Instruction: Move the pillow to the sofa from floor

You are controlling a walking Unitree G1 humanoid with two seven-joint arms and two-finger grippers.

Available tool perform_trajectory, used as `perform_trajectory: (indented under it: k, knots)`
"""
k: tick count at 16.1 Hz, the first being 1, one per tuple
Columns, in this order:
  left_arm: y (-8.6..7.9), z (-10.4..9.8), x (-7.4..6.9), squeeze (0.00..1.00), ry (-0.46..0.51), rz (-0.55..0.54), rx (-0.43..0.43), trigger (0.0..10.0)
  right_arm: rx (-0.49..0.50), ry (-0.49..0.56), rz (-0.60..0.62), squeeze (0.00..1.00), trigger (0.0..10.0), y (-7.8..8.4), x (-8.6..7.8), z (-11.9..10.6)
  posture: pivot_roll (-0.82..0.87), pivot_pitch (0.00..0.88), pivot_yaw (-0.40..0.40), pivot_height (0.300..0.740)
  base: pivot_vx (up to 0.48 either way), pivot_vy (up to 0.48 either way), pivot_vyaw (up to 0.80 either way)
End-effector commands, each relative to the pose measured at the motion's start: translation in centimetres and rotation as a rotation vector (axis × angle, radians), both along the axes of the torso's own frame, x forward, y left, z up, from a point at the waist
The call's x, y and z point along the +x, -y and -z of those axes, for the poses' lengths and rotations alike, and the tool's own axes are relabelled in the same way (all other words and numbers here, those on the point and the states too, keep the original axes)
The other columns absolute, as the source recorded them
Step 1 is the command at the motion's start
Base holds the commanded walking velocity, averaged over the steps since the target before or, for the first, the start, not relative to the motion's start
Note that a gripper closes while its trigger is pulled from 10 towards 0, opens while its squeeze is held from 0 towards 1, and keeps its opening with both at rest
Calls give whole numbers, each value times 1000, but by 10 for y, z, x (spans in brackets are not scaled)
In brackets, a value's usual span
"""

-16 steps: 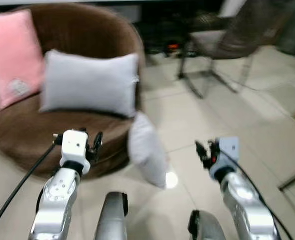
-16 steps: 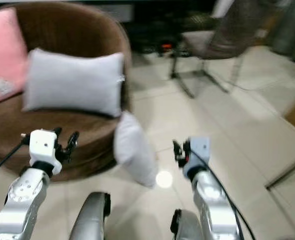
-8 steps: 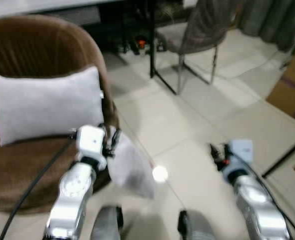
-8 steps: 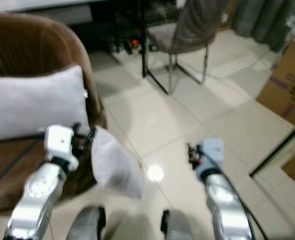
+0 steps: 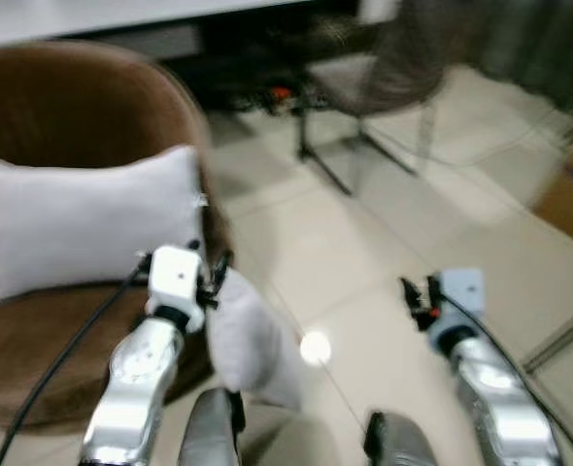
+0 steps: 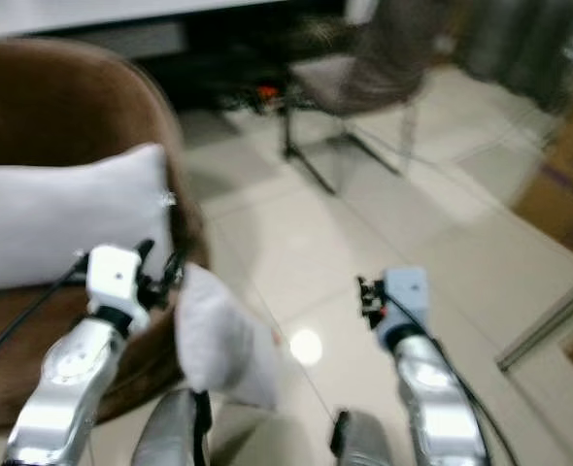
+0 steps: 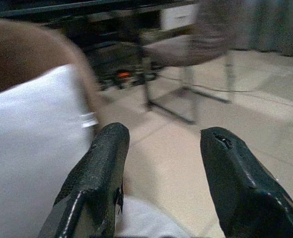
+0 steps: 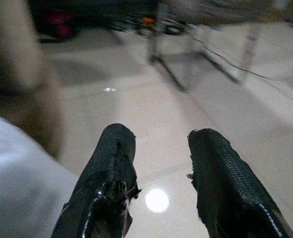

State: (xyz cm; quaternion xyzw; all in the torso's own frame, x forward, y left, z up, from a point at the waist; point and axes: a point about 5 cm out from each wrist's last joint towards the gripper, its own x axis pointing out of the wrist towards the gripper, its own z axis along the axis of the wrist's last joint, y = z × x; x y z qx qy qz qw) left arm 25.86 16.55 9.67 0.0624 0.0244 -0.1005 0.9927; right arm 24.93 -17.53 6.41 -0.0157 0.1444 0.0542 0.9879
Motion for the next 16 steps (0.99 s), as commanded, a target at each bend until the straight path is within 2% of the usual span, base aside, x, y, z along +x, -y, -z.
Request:
perform_trajectory:
  k: [1,6,11,12,14,16]
  knots:
    - [-4,0,0,0,-3,-14,4,10000,17,23,-21,0,10000,-5,2,-5,57,0,8,590,262,0,0]
    - [1,7,0,0,-41,20,14,10000,14,3,-7,0,10000,4,-2,-1,45,0,14,590,0,0,0]
    - [0,11,5,0,-81,42,10,10000,29,3,3,0,10000,4,-3,-1,41,0,16,540,0,0,0]
    - [-1,16,7,0,-122,54,-24,10000,30,2,5,0,10000,3,-3,-1,41,0,9,530,0,0,0]
    - [-3,25,13,0,-188,88,-22,10000,35,-3,-3,0,10000,0,-5,-1,35,0,8,515,0,0,0]
    - [-4,41,25,0,-314,102,-16,10000,37,-7,-28,0,10000,-2,-10,-3,20,0,11,490,0,0,0]
